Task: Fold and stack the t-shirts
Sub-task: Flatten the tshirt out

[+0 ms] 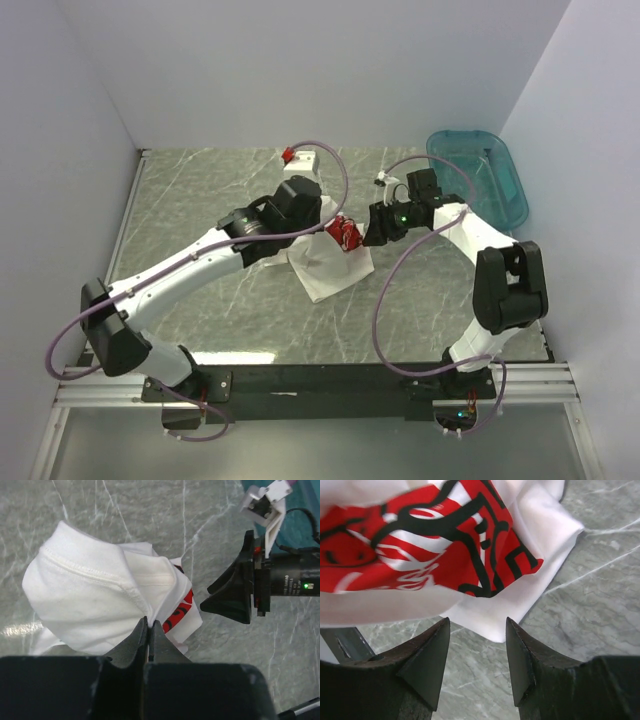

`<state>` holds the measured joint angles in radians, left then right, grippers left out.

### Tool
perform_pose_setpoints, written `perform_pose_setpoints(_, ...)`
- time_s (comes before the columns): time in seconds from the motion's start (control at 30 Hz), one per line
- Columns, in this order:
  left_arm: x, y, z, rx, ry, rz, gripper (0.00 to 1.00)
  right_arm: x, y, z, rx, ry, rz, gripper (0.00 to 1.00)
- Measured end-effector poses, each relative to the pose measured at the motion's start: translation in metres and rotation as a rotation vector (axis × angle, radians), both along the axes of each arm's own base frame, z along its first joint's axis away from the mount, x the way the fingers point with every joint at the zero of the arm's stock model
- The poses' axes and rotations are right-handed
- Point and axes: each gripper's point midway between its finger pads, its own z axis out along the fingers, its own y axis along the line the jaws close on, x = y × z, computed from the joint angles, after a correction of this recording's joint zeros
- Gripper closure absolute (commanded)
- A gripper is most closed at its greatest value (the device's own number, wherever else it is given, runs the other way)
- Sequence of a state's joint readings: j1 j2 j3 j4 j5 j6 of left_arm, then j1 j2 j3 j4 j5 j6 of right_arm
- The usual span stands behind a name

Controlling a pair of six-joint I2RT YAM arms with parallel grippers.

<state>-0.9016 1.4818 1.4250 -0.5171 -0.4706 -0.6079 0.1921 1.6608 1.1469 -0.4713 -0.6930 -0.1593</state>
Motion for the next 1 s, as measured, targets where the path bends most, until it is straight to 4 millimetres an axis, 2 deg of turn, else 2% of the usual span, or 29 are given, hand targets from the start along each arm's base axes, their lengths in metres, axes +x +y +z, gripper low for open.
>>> perform_pose_setpoints(0.1,0.0,0.006,0.014,-0.001,-0.03,-0.014,1.0,-0.001,-0.001,-0.001,-0.017,-0.007,0.008,0.44)
perform_pose_setpoints(0.23,0.013,0.031,0.027,0.023,-0.059,0.009,1.0,0.002,-0.009,0.006,-0.019,-0.031,-0.009,0.44)
perform_pose_setpoints(0.33,0.043,0.071,0.05,0.004,-0.087,0.086,1.0,0.006,-0.017,0.02,-0.009,-0.075,-0.027,0.44)
perform_pose_setpoints(0.47,0.089,0.143,0.097,-0.067,-0.173,0.222,1.0,0.007,-0.02,0.032,0.003,-0.113,-0.027,0.44)
perform_pose_setpoints(0.6,0.113,0.189,0.149,-0.167,-0.29,0.285,1.0,0.006,-0.019,0.032,0.011,-0.11,-0.017,0.44)
perform_pose_setpoints(0.7,0.121,0.195,0.181,-0.226,-0.36,0.269,1.0,0.003,-0.015,0.035,0.033,-0.113,0.011,0.44)
perform_pose_setpoints(0.8,0.124,0.184,0.199,-0.271,-0.398,0.21,1.0,-0.004,-0.007,0.039,0.063,-0.126,0.065,0.44)
perform_pose_setpoints(0.93,0.122,0.176,0.199,-0.282,-0.397,0.166,1.0,-0.016,0.013,0.047,0.079,-0.162,0.15,0.44)
perform_pose_setpoints(1.0,0.119,0.18,0.191,-0.267,-0.391,0.179,1.0,-0.022,0.023,0.05,0.084,-0.176,0.19,0.44)
